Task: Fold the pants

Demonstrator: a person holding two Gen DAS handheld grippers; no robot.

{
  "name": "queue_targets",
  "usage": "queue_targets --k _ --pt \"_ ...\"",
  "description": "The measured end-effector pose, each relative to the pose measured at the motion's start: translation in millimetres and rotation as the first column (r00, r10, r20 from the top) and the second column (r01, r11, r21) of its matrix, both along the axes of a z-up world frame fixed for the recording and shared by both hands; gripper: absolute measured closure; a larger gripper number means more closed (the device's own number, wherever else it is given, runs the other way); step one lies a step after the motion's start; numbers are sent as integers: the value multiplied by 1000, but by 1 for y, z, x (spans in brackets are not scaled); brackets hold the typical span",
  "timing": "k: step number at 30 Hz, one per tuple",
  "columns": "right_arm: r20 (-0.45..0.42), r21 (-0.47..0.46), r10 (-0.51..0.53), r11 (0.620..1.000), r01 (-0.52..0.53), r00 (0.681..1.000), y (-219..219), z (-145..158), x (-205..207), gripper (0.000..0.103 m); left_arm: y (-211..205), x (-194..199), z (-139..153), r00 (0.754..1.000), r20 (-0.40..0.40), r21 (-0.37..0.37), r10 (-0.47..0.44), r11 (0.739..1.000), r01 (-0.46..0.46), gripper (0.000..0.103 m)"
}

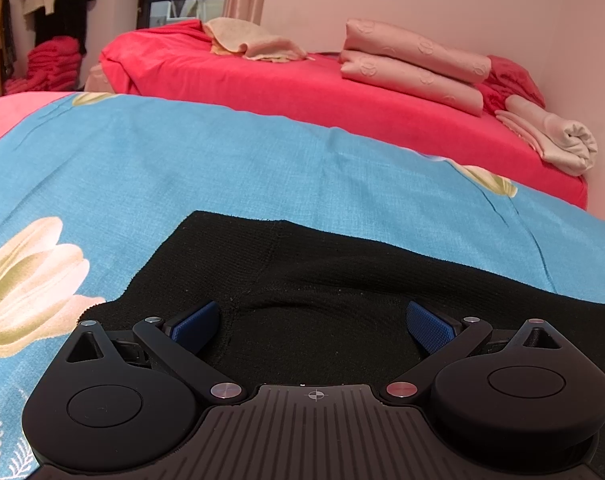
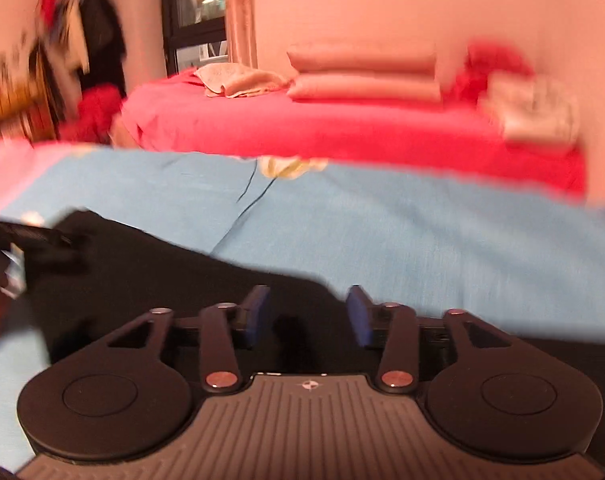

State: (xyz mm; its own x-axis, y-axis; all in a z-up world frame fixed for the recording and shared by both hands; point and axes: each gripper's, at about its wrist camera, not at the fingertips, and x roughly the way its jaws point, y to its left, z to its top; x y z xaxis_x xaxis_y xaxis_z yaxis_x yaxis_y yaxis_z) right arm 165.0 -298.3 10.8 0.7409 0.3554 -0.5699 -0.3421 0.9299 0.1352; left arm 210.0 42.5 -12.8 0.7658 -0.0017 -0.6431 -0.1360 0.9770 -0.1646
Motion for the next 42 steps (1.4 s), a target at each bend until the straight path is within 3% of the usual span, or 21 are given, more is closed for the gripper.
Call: queue_targets --k 3,5,9,12,13,15,17,18,19,20,23,26,27,29,30,31,33,35,37,40,42 --pt "-49 99 -91 991 95 995 -55 -12 -8 56 0 0 0 1000 1 0 1 1000 -1 0" --pt "-56 86 -265 959 269 963 -98 -14 -13 59 0 0 0 1000 2 -1 1 1000 -1 0" --pt "16 9 -617 787 617 787 -176 1 -30 57 0 0 0 1000 2 0 1 1000 -1 0" --pt "1 79 -731 680 729 682 -224 10 -35 56 0 -1 1 1000 5 2 3 1000 -3 0" --pt "-2 78 -748 661 746 664 -235 9 -33 52 0 -1 1 1000 6 3 4 1000 -4 0" --pt "-54 52 -735 674 737 676 -247 -1 -20 46 -1 -1 1 1000 7 4 5 1000 -5 0" --pt "-81 1 -692 720 694 718 -241 -18 -7 46 -1 -1 0 1000 8 5 6 1000 -6 0" --pt "-5 -50 -678 734 677 735 -228 -22 -7 60 -1 -1 0 1000 8 5 6 1000 -6 0" --pt "24 -97 -657 749 656 754 -220 -25 -4 84 -1 -1 0 1000 9 5 6 1000 -6 0" --pt "35 -108 -647 755 647 762 -215 -22 -2 96 -1 -1 0 1000 9 5 6 1000 -6 0" --pt "113 -124 -645 745 655 756 -213 -5 2 95 -2 -1 0 1000 9 6 6 1000 -6 0" --pt "173 -42 -660 737 675 731 -221 6 2 93 -2 -1 0 1000 9 7 6 1000 -7 0" --pt "139 -39 -681 722 691 719 -224 -2 8 90 -2 -1 0 1000 9 7 6 1000 -6 0" --pt "13 -138 -682 723 677 731 -234 -26 20 91 -2 -1 1 1000 9 8 7 1000 -7 0" --pt "91 -166 -667 722 672 740 -227 -26 14 82 -2 -1 1 1000 9 8 7 1000 -7 0" --pt "98 -207 -667 712 671 739 -224 -25 13 74 -2 -1 1 1000 9 8 7 1000 -7 0" --pt "103 -218 -702 676 704 705 -228 -21 6 58 -2 -1 0 1000 9 10 7 1000 -7 0" --pt "115 -202 -747 628 752 655 -229 -10 -3 56 -2 -1 1 1000 9 11 7 1000 -8 0" --pt "131 -156 -753 626 764 645 -220 4 -20 51 -2 -1 1 1000 9 11 8 1000 -8 0" --pt "21 66 -713 701 710 701 -209 22 -51 25 -2 -1 0 1000 8 14 9 1000 -9 0" --pt "-110 286 -640 712 641 760 -209 25 -68 22 -2 -1 0 1000 8 13 9 1000 -9 0"
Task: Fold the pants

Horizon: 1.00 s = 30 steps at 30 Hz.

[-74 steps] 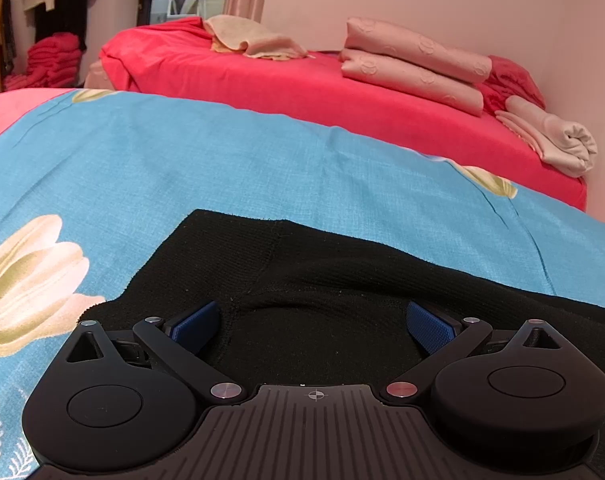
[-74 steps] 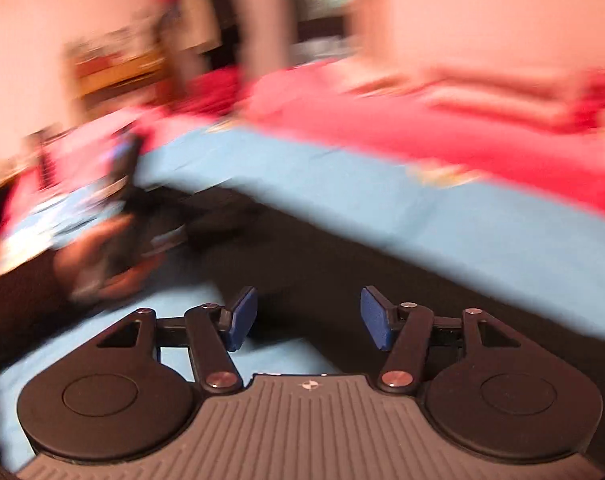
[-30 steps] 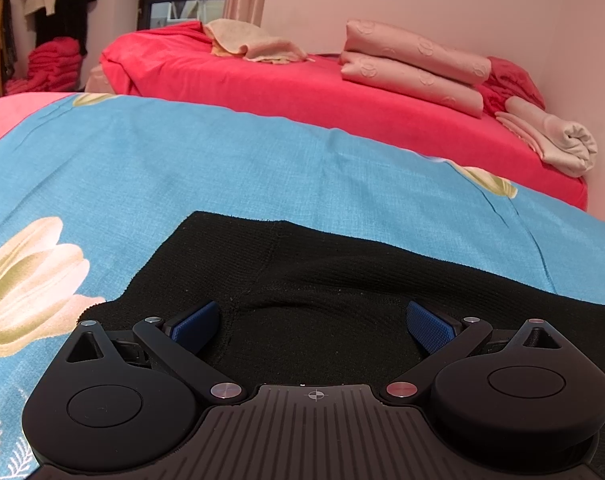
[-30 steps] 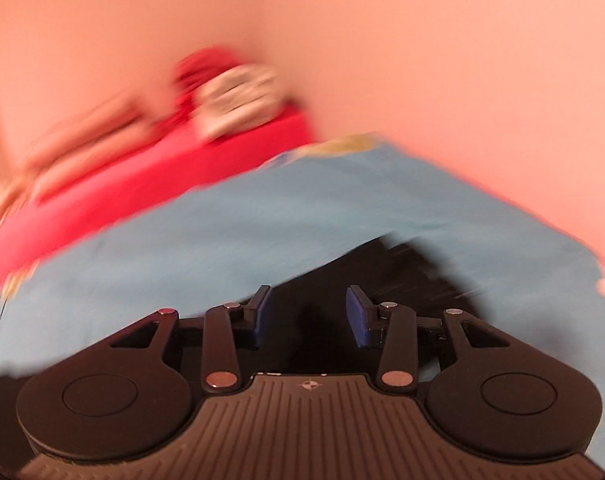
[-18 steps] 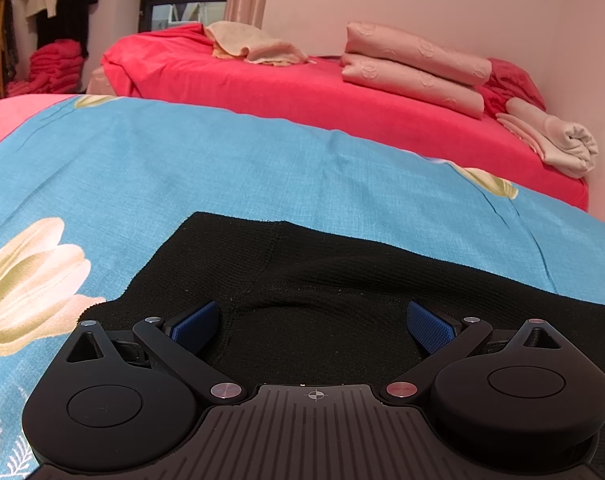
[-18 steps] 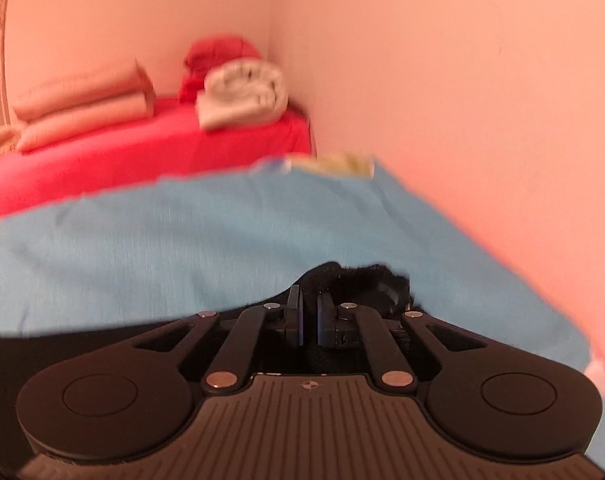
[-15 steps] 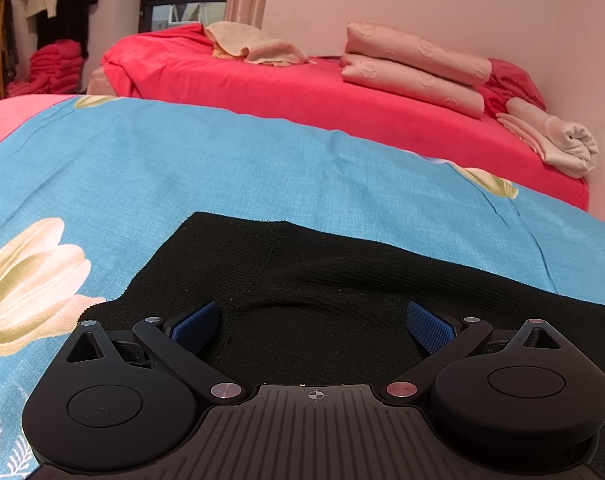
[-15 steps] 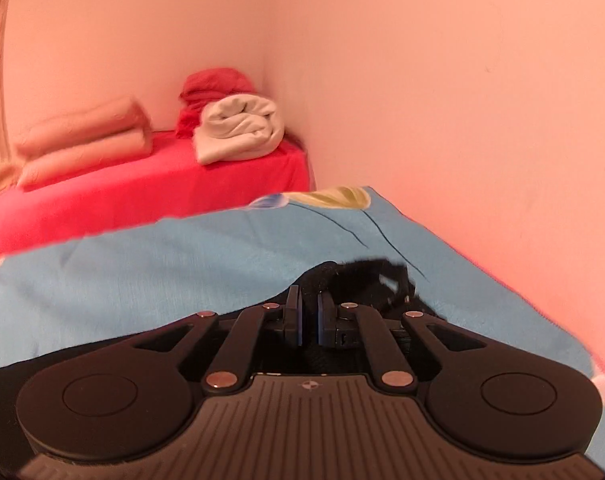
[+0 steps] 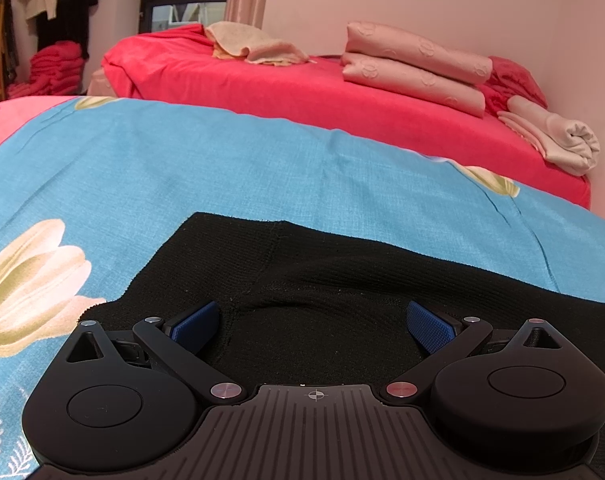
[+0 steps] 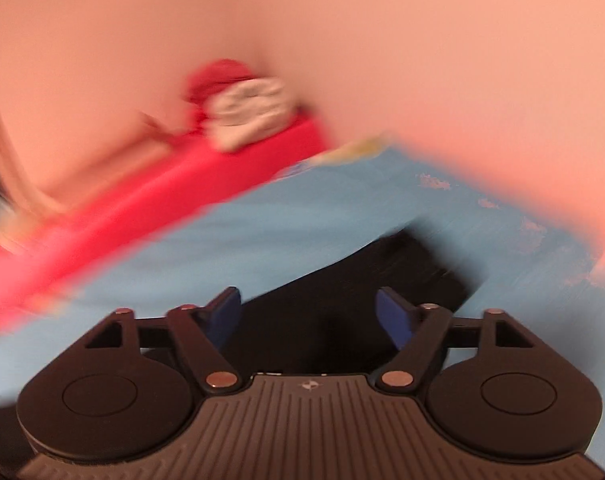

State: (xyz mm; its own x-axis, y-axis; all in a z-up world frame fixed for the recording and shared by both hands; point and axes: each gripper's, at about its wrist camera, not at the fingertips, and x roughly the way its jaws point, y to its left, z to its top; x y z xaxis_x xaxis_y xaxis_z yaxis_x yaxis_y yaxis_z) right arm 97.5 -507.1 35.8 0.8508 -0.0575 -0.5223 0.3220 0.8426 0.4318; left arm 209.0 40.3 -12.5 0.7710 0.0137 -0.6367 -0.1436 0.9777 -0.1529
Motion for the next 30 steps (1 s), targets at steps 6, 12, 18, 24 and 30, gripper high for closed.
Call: queue_targets --k 6,12,18,24,30 --pt "-100 415 17 909 26 995 -12 -41 -10 22 0 0 0 1000 0 0 0 1000 0 0" --pt "-24 518 -104 849 101 994 -41 -63 8 25 0 0 0 1000 0 -1 0 1000 0 0" --pt "88 546 -190 830 113 978 -39 -74 6 34 0 0 0 1000 1 -1 0 1000 0 0" --pt "83 433 -121 898 74 989 -28 -73 24 64 0 0 0 1000 1 -1 0 1000 0 0" --pt "50 352 -203 920 173 978 -51 -66 6 87 -1 0 -1 1000 1 4 -9 1000 9 0"
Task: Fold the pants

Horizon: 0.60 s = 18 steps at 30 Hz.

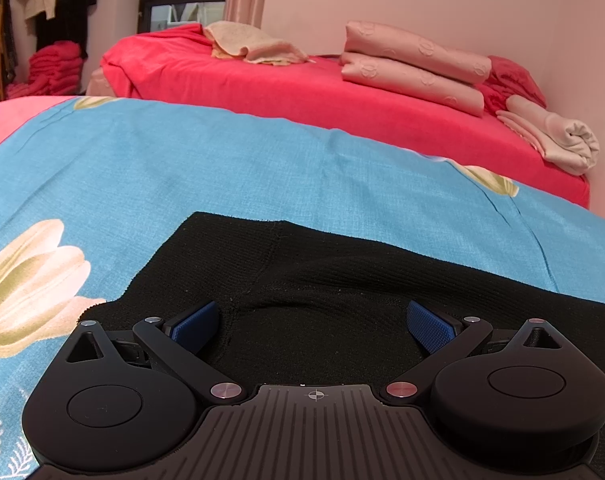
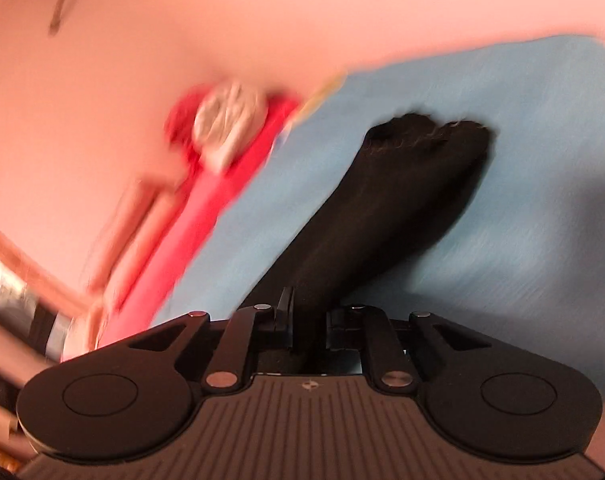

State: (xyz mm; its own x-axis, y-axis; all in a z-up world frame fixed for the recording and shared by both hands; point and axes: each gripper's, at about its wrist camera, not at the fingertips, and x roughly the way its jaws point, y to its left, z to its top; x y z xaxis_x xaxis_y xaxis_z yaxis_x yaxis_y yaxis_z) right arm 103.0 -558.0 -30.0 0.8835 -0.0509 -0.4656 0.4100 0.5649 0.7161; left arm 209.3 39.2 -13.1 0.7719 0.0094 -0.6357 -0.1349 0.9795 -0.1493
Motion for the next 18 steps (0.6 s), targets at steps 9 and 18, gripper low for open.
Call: queue_targets --k 9,18 --pt "-94 -77 15 997 -22 995 22 10 21 68 -1 0 1 1000 12 -11 -8 1000 8 0" --pt "-88 -918 119 377 -127 989 241 81 -7 83 16 -16 14 992 112 -84 65 995 -56 0"
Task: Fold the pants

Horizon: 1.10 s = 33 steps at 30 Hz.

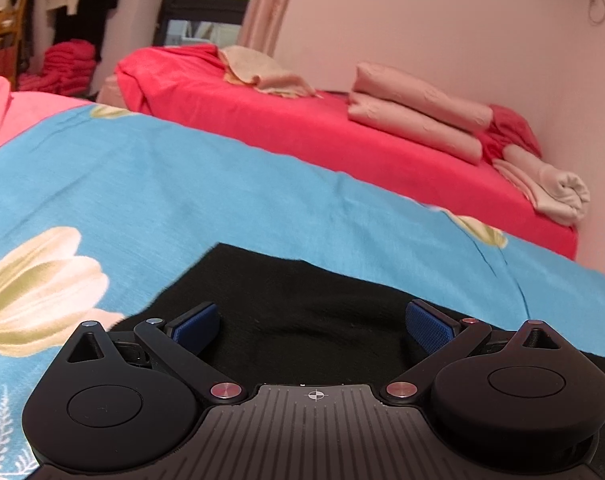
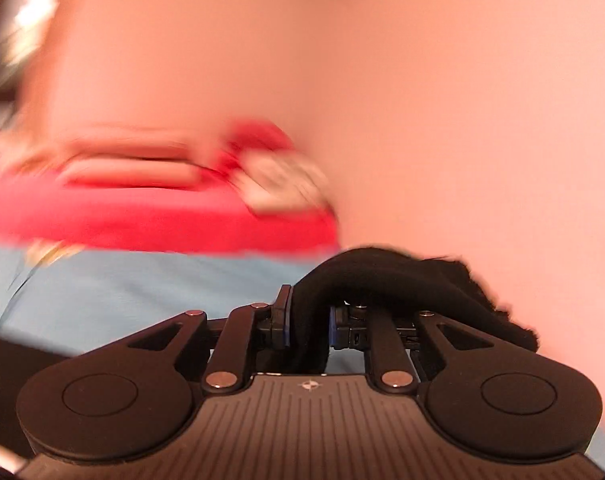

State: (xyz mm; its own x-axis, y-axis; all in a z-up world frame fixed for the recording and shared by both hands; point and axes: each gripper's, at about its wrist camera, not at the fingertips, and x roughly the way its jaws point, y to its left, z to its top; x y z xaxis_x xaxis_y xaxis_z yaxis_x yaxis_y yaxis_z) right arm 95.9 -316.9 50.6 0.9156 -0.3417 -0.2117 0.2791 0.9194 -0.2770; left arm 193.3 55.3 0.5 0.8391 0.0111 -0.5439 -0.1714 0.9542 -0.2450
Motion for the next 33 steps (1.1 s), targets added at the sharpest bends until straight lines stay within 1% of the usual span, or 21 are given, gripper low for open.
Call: queue_targets --k 2,4,5,6,7,8,9,10,12,13,14,16,17,18,20,22,25,26,27,28,33 --pt "-10 -215 114 970 -113 993 69 -11 -12 83 1 -1 1 1000 0 -2 3 1000 -3 0" --pt "-86 -391 209 892 -226 974 134 -40 -20 80 1 -2 1 1000 1 -3 0 1000 0 0" --pt "-154 -472 251 832 -294 956 162 -61 -23 80 1 -3 2 1000 1 -1 -3 1000 3 0" --pt "-234 -550 278 752 -363 932 186 -86 -24 80 0 -4 2 1000 2 4 -7 1000 7 0" --pt "-314 -611 280 672 -419 907 205 -111 -24 80 0 -5 3 1000 5 11 -8 1000 8 0" --pt "-378 -645 271 609 -462 885 217 -132 -22 85 -1 -6 4 1000 10 19 -8 1000 8 0" --pt "-370 -669 259 592 -449 892 222 -140 -22 84 -2 -7 5 1000 14 24 -11 1000 11 0" --pt "-336 -664 257 618 -421 906 223 -135 -21 82 -4 -8 5 1000 17 29 -18 999 17 0" --pt "-354 -622 251 656 -427 901 223 -124 -15 82 -8 -10 8 1000 15 44 -25 999 25 0" --pt "-347 -616 254 664 -423 903 223 -122 -15 81 -12 -11 10 999 17 56 -32 998 31 0" --pt "-351 -626 251 654 -426 902 227 -124 -15 80 -17 -13 14 999 19 72 -42 997 40 0" --pt "-352 -671 247 606 -428 903 232 -134 -16 80 -28 -18 26 998 37 87 -58 995 55 0" --pt "-331 -691 247 594 -412 911 232 -138 -19 80 -36 -20 32 996 46 89 -78 993 74 0" --pt "-321 -692 244 599 -402 915 231 -138 -19 78 -45 -19 38 993 44 94 -105 990 101 0" --pt "-309 -681 236 621 -388 921 230 -136 -22 68 -69 -14 45 989 17 123 -149 982 146 0" --pt "-274 -696 222 626 -352 936 228 -135 -21 50 -96 -6 41 981 -19 152 -194 969 195 0" --pt "-223 -711 206 634 -304 953 225 -131 -19 31 -127 14 11 964 -152 169 -218 955 243 0" --pt "-210 -709 205 641 -294 956 223 -129 -19 28 -131 19 -1 961 -182 176 -207 955 239 0" --pt "-206 -702 206 650 -292 956 219 -127 -19 25 -131 13 -7 973 -128 193 -190 958 213 0" --pt "-209 -690 211 660 -297 955 215 -124 -20 22 -130 10 -7 975 -114 191 -190 959 209 0" --pt "-191 -672 192 689 -271 963 181 -117 -23 14 -129 9 -11 975 -112 195 -190 958 209 0"
